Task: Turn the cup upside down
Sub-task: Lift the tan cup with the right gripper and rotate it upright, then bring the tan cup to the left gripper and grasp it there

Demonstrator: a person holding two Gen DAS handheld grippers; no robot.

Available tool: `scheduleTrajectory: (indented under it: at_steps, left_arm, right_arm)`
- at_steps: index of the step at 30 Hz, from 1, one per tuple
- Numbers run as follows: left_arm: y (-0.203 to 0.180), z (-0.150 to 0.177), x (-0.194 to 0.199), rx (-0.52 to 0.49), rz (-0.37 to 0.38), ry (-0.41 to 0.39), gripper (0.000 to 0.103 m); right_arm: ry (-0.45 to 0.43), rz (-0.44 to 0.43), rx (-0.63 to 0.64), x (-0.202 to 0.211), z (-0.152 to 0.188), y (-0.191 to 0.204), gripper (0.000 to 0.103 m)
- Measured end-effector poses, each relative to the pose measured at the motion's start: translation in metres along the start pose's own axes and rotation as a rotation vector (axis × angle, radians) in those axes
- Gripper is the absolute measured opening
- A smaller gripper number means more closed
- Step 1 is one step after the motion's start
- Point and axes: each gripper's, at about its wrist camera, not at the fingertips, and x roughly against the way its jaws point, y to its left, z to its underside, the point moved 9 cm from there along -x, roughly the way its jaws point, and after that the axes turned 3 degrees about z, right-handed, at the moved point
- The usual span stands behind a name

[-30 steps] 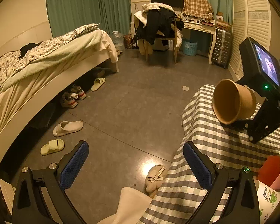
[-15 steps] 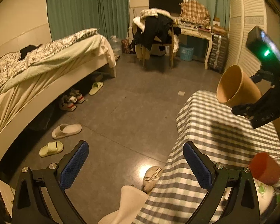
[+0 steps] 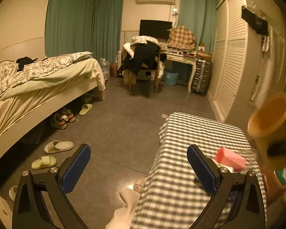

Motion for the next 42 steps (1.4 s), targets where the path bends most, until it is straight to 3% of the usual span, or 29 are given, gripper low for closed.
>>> scheduleTrajectory:
  at_steps: [9,14,19,26,30,34,42]
  left_arm:
    - [-0.009,0.043,0.027,-0.038,0.065,0.006,0.103]
    - [-0.016,0.069,0.025,-0.068,0.077,0.039,0.103]
    - [-0.019,0.094,0.024,-0.079,0.082,0.077,0.103]
    - [-0.024,0.099,0.019,-0.096,0.052,0.099,0.103]
    - [-0.031,0.1,0.017,-0.12,0.036,0.111,0.103]
    - [-0.039,0.099,0.018,-0.137,0.023,0.113,0.103]
    - [-0.071,0.086,0.039,-0.164,0.026,0.081,0.103]
  right_arm:
    - [0.098,-0.148,-0.316,-0.043,0.127,0.032,0.09]
    - [0.125,-0.102,-0.354,-0.078,0.153,0.043,0.09]
    - [0.126,-0.05,-0.37,-0.101,0.152,0.035,0.09]
    - [0.096,-0.041,-0.39,-0.117,0.138,0.023,0.088]
    - [0.085,-0.077,-0.41,-0.126,0.136,0.024,0.088]
    - [0.014,-0.041,-0.364,-0.114,0.132,0.025,0.089]
    - [-0.244,0.008,-0.352,-0.035,0.123,0.004,0.094]
